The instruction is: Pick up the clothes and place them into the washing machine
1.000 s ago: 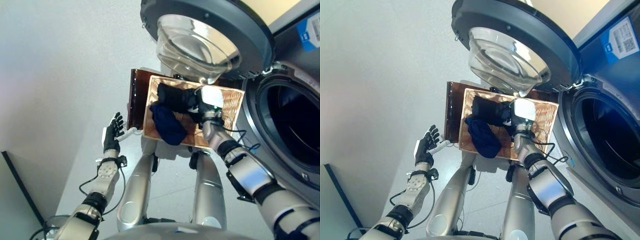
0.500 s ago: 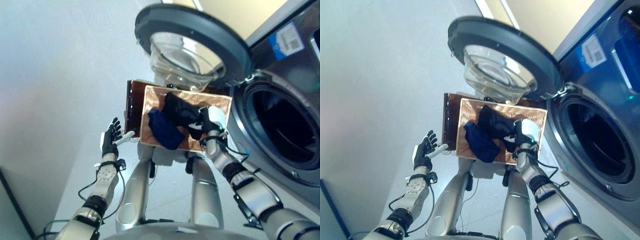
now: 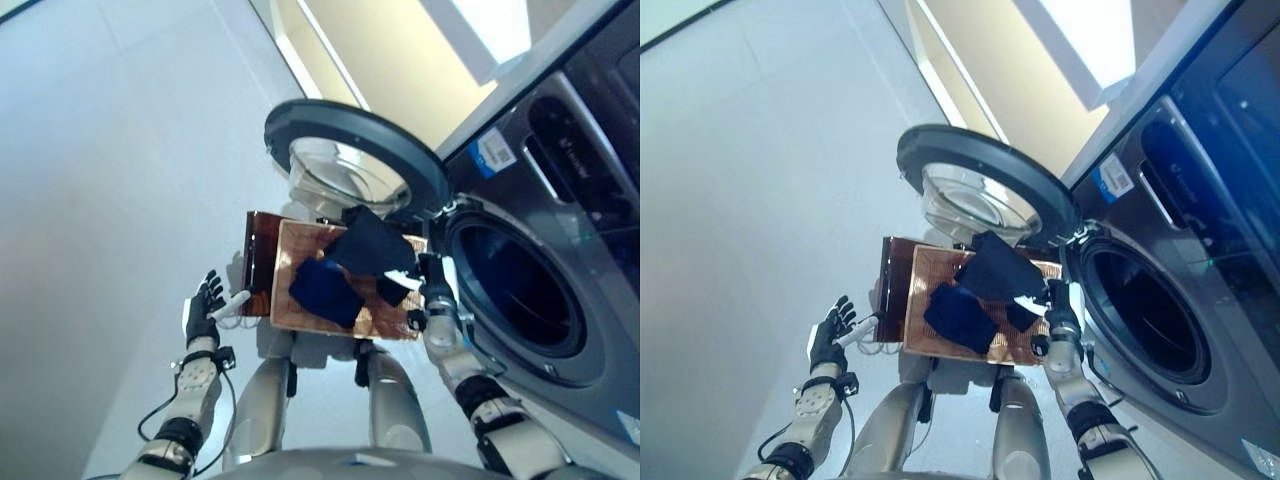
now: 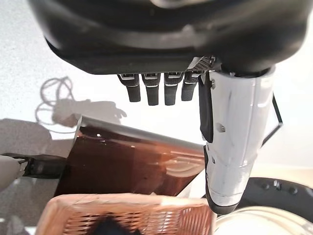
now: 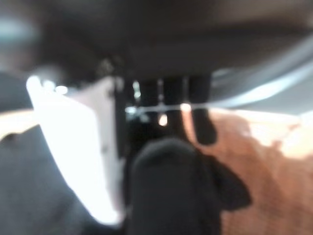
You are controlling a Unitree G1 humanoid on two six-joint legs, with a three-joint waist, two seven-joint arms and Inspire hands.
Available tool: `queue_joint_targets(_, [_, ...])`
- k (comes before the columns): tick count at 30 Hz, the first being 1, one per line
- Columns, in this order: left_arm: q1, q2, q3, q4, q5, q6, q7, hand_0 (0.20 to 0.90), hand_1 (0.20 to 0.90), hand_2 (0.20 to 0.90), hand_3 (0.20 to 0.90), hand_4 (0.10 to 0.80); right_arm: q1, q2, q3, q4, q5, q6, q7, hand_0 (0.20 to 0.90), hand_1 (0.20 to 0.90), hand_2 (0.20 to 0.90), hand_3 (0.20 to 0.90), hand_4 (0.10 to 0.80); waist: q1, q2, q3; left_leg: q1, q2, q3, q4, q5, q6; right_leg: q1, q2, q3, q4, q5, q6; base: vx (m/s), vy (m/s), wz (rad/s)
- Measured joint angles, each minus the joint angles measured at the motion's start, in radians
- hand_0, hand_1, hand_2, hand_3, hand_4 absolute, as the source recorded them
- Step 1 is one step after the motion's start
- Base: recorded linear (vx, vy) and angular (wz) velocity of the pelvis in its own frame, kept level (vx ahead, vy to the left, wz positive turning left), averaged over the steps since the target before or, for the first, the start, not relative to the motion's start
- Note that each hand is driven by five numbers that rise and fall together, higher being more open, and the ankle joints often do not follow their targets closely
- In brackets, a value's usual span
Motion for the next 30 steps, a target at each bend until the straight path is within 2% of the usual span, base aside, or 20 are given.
queue_joint_targets(6, [0.005,-0.001,0.007,0.034,-0.02,0.014,-0.028,0.9,0.9,0.9,0.9,0.8,0.016,0.069,-0.088,0.09,0.276,-0.062,0.097,0.2,0.2,0.2,0.2,0.3,-0.02,-0.014,-0.04,0.021,-0.001,0.014,-0.002,-0.007,0.009,0.033,0.003,0.007,-0.041,0.015,0.006,-0.029,-0.006,-0.08])
queue_joint_targets(15, [0.002,-0.005,-0.018,0.034,-0.029,0.017,-0.033,0.9,0.9,0.9,0.9,0.8,-0.019,0.136,-0.154,0.229,0.634,-0.079,0.184,0.2,0.2,0.2,0.2,0.3,-0.019,-0.001,-0.036,0.014,-0.001,0.035,-0.002,-0.016,0.002,0.012,0.004,0.029,-0.039,0.017,0.006,-0.027,0.003,-0.04])
queue_joint_targets(24, [-0.02,-0.021,-0.02,0.034,-0.03,0.017,-0.049,0.9,0.9,0.9,0.9,0.8,-0.031,0.131,-0.145,0.274,0.631,-0.082,0.217,0.2,0.2,0.2,0.2,0.3,-0.019,0.038,-0.022,-0.005,-0.004,0.044,-0.002,-0.014,0.006,-0.009,0.006,0.038,-0.039,0.022,0.006,-0.003,0.001,-0.01])
queue_joint_targets(30, [-0.048,-0.037,-0.022,0.034,-0.053,0.016,-0.048,0.9,0.9,0.9,0.9,0.8,-0.071,0.146,-0.231,0.32,0.81,-0.103,0.258,0.2,0.2,0.2,0.2,0.3,-0.02,0.045,-0.01,-0.018,-0.007,0.051,-0.002,-0.014,0.007,-0.026,0.005,0.046,-0.038,0.022,0.007,-0.002,0.017,-0.03])
